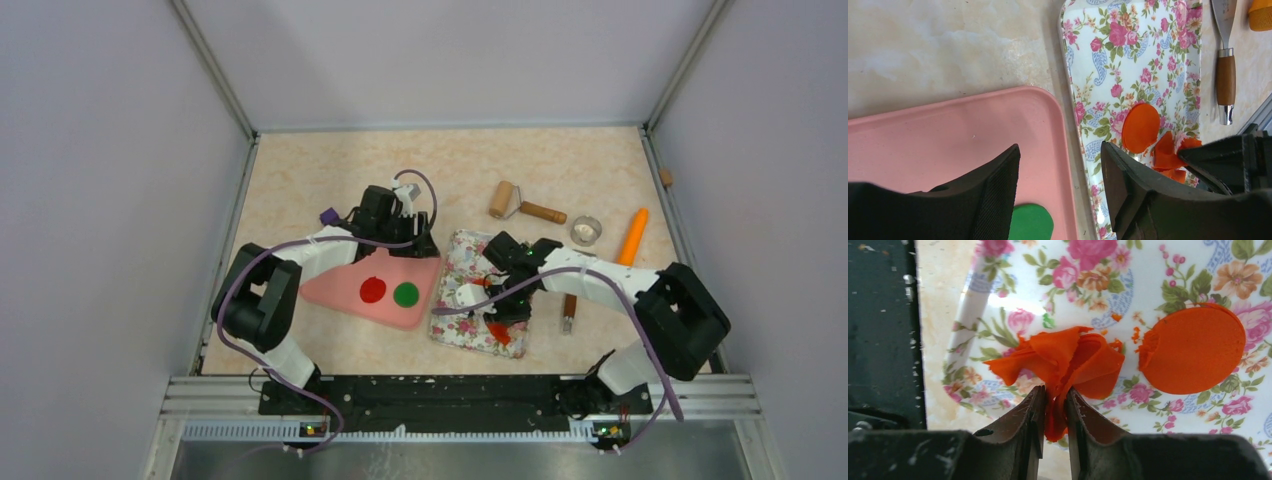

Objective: Roll out the dumpling wrappers from the dough

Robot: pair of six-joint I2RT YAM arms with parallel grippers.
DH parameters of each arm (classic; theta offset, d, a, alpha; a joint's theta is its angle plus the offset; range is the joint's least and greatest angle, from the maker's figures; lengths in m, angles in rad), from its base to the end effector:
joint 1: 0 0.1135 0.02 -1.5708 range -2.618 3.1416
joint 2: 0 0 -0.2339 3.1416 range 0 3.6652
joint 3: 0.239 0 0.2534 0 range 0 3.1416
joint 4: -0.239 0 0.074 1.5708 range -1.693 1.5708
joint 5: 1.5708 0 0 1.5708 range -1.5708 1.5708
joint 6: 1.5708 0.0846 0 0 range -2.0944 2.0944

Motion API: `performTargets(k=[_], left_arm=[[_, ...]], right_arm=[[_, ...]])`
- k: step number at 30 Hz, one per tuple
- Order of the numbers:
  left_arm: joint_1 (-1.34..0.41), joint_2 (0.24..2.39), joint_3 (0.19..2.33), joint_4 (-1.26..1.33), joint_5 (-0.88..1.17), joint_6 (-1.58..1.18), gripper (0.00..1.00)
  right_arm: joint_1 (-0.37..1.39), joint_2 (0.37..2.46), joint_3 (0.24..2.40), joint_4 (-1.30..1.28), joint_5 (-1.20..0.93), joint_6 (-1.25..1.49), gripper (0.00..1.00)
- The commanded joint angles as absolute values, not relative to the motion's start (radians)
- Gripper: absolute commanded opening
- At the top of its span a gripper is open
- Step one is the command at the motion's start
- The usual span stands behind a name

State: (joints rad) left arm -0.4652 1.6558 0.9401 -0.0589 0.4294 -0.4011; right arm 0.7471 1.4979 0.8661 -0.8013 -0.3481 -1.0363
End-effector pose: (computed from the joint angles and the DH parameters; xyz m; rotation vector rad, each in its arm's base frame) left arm 0.3174 -0.1988 0.1247 0.3016 2.4294 -0.9128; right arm 0.1698 0.1966 0.0977 -2.2930 1.8054 0.4787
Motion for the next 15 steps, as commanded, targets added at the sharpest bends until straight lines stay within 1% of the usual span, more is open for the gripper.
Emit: performTargets(k=[1,5,10,15], left_arm=[[-0.459,1.634,0.939,-0.020,0.429,-0.402,0.64],[-0.460,1.640,0.939,-0.017,0.426,-0.404,0.64],[-0.460,1.651,0.945,-0.015,0.432,-0.413,0.64],[-0.460,1.656,0.944,-0.014,0.427,-0.411,0.64]], right_arm=[[0.789,1.389,0.879,-0.890,-0.401,-1.023,0.22],[0.810,1.325,0.891,-0.961,-0.419,-0.999,0.20],[0.817,1.293,0.877,-1.020,-0.444,-0.995,0.20],[0.816,1.279,0.836,-0.950,-0.448,-0.948,0.20]])
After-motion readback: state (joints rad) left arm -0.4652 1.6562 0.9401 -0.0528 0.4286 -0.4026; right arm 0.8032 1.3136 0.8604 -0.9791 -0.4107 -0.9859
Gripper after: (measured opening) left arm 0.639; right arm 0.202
